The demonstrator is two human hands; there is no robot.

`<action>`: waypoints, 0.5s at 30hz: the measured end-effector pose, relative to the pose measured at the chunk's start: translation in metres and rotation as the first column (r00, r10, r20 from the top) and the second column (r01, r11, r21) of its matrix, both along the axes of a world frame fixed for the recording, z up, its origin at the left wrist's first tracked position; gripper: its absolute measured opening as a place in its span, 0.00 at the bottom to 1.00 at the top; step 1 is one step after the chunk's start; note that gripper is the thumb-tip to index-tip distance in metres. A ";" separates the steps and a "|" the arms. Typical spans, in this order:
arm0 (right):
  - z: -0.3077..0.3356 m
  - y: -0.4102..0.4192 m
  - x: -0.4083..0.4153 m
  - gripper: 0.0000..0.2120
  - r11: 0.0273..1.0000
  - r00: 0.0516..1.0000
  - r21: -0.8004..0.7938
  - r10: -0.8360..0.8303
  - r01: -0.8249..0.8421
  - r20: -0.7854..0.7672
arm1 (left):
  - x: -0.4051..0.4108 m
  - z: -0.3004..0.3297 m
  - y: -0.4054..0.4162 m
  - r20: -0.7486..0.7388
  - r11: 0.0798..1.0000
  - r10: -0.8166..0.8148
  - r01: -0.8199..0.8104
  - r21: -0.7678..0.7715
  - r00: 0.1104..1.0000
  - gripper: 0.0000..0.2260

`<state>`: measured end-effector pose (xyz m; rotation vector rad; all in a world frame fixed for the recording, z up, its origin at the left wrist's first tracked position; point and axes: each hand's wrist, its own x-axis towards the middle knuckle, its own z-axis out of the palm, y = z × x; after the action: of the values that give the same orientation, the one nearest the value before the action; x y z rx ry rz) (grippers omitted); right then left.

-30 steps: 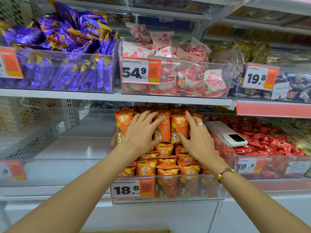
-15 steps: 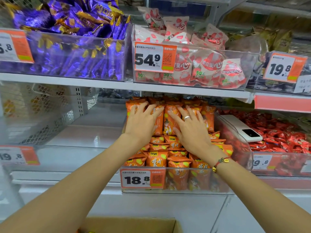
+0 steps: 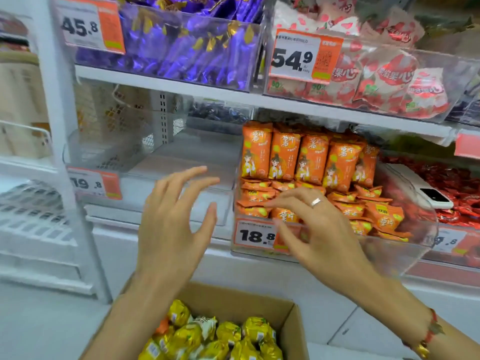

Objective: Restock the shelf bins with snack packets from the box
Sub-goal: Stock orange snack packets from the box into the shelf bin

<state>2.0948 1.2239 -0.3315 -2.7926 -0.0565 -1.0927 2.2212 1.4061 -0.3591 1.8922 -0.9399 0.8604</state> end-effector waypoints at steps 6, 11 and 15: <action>-0.079 0.060 0.025 0.10 0.977 0.920 -0.006 0.199 -0.213 -0.338 | -0.003 -0.120 0.105 -0.462 0.954 0.298 -0.278 0.111 0.835 0.13; -0.173 0.102 0.062 0.11 0.978 0.684 0.202 0.175 -0.040 -0.708 | -0.001 -0.210 0.150 -0.762 0.887 0.458 -0.182 0.424 0.457 0.17; -0.238 0.140 0.077 0.19 0.941 0.442 0.335 0.278 0.056 -0.853 | 0.004 -0.226 0.167 -0.818 0.894 0.443 -0.114 0.433 0.367 0.17</action>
<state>2.1716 1.3642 -0.5696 -2.6055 0.0481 0.5062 2.2254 1.5730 -0.5854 2.3768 -0.0110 -0.2861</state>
